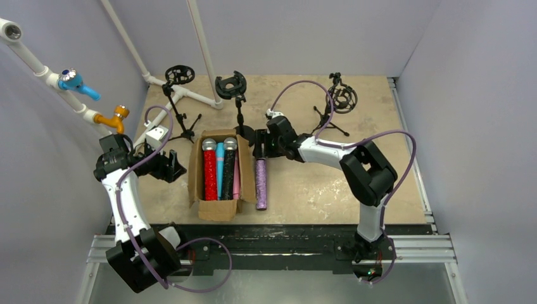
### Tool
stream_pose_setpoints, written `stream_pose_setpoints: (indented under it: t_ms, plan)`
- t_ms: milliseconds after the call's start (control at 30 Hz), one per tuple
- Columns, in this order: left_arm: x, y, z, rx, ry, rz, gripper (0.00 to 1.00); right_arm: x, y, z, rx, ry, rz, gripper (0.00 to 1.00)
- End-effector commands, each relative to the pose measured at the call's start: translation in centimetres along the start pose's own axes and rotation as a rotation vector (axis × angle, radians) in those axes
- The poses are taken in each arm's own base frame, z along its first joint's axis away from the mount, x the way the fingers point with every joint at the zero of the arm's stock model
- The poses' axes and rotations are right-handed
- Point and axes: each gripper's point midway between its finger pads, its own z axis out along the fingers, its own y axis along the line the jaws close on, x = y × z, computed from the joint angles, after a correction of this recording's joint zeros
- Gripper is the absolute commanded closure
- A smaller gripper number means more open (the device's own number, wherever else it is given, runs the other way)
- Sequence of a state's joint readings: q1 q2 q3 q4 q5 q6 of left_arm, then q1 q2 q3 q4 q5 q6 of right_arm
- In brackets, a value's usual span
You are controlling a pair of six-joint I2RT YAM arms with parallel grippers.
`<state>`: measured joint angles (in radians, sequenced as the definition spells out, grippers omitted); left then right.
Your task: Attach the microphones to the stand
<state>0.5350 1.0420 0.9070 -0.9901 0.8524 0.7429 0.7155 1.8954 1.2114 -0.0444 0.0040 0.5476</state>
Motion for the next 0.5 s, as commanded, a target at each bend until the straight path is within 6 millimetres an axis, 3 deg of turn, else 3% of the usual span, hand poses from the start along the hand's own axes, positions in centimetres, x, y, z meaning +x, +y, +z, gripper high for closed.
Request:
stream_pose_setpoints:
  t_ms: [0, 133, 267, 467]
  plan:
    - [-1.4, -0.7, -0.5, 0.016, -0.040, 0.022, 0.28, -1.9, 1.3, -0.1, -0.003, -0.053, 0.034, 0.26]
    - [-1.4, -0.8, -0.6, 0.012, -0.039, 0.030, 0.28, -2.5, 1.9, -1.2, -0.022, -0.063, 0.040, 0.24]
    - [-1.5, -0.9, -0.7, 0.013, -0.042, 0.030, 0.28, -4.5, 2.7, -3.9, -0.033, -0.123, 0.049, 0.26]
    - [-1.7, -1.4, -0.6, 0.039, -0.056, -0.002, 0.28, -7.8, 6.8, -8.9, -0.076, -0.228, -0.005, 0.27]
